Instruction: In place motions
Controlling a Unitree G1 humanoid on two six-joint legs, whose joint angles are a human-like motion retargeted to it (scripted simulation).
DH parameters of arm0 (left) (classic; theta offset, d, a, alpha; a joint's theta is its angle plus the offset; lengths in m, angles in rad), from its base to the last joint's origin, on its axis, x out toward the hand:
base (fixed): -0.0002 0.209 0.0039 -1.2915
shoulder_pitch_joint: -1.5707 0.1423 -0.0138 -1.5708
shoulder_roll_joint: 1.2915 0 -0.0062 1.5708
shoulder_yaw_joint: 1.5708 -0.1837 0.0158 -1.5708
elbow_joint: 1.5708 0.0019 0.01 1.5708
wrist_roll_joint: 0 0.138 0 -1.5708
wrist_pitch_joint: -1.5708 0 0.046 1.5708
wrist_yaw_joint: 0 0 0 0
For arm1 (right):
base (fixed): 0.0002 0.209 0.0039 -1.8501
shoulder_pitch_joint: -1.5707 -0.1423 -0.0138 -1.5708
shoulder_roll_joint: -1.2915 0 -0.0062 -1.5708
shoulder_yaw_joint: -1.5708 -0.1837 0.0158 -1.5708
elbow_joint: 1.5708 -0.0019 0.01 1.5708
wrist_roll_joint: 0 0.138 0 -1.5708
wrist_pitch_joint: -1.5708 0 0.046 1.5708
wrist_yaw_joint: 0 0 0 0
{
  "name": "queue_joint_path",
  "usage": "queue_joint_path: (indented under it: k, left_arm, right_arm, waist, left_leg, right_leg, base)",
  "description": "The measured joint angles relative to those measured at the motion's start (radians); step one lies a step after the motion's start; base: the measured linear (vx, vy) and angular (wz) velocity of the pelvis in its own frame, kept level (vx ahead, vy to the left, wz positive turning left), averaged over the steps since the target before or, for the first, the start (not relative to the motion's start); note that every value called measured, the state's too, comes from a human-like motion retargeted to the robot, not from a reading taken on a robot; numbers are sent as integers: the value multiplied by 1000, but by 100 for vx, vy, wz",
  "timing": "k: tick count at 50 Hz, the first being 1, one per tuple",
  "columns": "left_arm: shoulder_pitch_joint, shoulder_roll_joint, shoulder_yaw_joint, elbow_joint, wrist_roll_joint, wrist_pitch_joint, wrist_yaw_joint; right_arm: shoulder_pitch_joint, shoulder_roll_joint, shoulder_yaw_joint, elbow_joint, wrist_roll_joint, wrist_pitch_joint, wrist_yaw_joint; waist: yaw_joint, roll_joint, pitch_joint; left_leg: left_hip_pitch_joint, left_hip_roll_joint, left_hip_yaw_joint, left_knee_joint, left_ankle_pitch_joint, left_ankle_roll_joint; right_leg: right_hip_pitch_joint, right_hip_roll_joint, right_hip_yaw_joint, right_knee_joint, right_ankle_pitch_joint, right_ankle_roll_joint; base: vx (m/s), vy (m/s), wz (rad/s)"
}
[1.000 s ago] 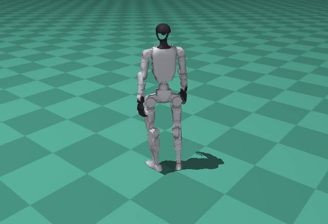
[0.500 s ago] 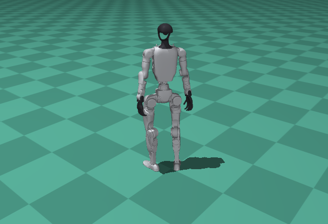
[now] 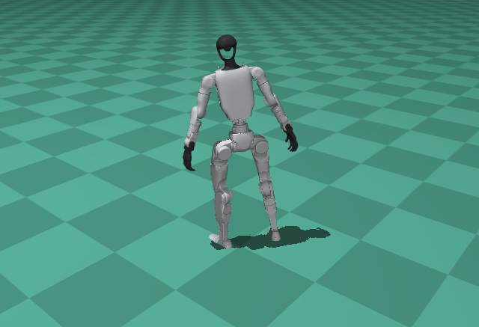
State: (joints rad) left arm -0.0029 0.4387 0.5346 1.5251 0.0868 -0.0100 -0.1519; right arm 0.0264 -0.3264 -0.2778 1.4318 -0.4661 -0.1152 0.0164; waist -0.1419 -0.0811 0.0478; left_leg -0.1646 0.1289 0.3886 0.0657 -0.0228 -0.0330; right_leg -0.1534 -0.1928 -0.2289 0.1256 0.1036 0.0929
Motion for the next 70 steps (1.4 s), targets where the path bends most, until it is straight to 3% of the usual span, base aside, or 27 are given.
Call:
queue_joint_path:
  k: [3,6,10,22,27,33,48,56,63,70]
  left_arm:
    - [-65,60,-45,-9,-6,4,-12]
    - [-118,110,-101,-26,-12,8,-16]
    - [-256,94,-125,-39,-41,-8,45]
    - [-518,157,-191,-90,-158,-23,48]
    - [-612,140,-252,-118,-183,-52,53]
    - [-693,150,-300,-104,-176,-74,52]
    - [-718,235,-281,-161,-189,-114,103]
    - [-722,358,-183,-135,-155,-116,128]
    - [-737,370,-171,-120,-185,-98,71]
    - [-744,339,-190,-112,-280,-68,-76]
  right_arm:
    - [53,-10,-72,57,67,-26,-47]
    - [104,-21,-127,123,107,-30,-80]
    - [121,-43,-200,199,145,-22,-131]
    - [137,-134,-176,260,150,17,-309]
    - [214,-153,-168,268,184,67,-423]
    - [244,-205,-176,268,305,31,-482]
    - [172,-278,-132,268,570,-82,-522]
    - [-5,-240,-3,268,603,-110,-501]
    - [-27,-222,10,268,655,-119,-488]
    - [-42,-219,42,268,661,-139,-508]
  waist:
    - [35,-40,34]
    - [39,-68,86]
    - [107,-48,191]
    - [9,-81,469]
    - [-28,-103,472]
    - [-157,-130,472]
    - [-455,-295,472]
    - [-662,-433,472]
    - [-694,-439,472]
    - [-666,-439,472]
  left_leg:
    - [-21,1,-4,3,18,-18]
    - [-41,-3,-31,6,44,-37]
    - [-86,43,-19,13,74,-67]
    - [-201,110,57,-36,172,-104]
    - [-322,122,81,-58,209,-106]
    - [-445,134,89,-90,245,-106]
    - [-549,129,229,-119,233,-107]
    - [-557,124,306,-121,199,-118]
    - [-574,133,338,-122,187,-128]
    - [-558,136,354,-119,179,-131]
  right_leg:
    - [-12,-11,68,-23,-46,83]
    - [-5,-16,39,-59,-43,72]
    - [-63,-2,66,-69,-6,71]
    - [-263,59,161,-125,129,37]
    - [-408,76,188,-137,170,28]
    - [-549,103,192,-145,197,17]
    - [-764,161,300,-155,243,4]
    - [-844,196,338,-145,246,3]
    - [-887,216,338,-146,245,1]
    - [-889,227,348,-122,222,0]
  base:
    - [-26,-42,16]
    - [-29,-50,44]
    - [-57,-43,-21]
    - [-57,-21,-40]
    - [-51,-11,-25]
    - [-39,4,-15]
    - [-17,12,-39]
    - [-7,23,-49]
    - [-3,4,-27]
    - [0,-1,-9]
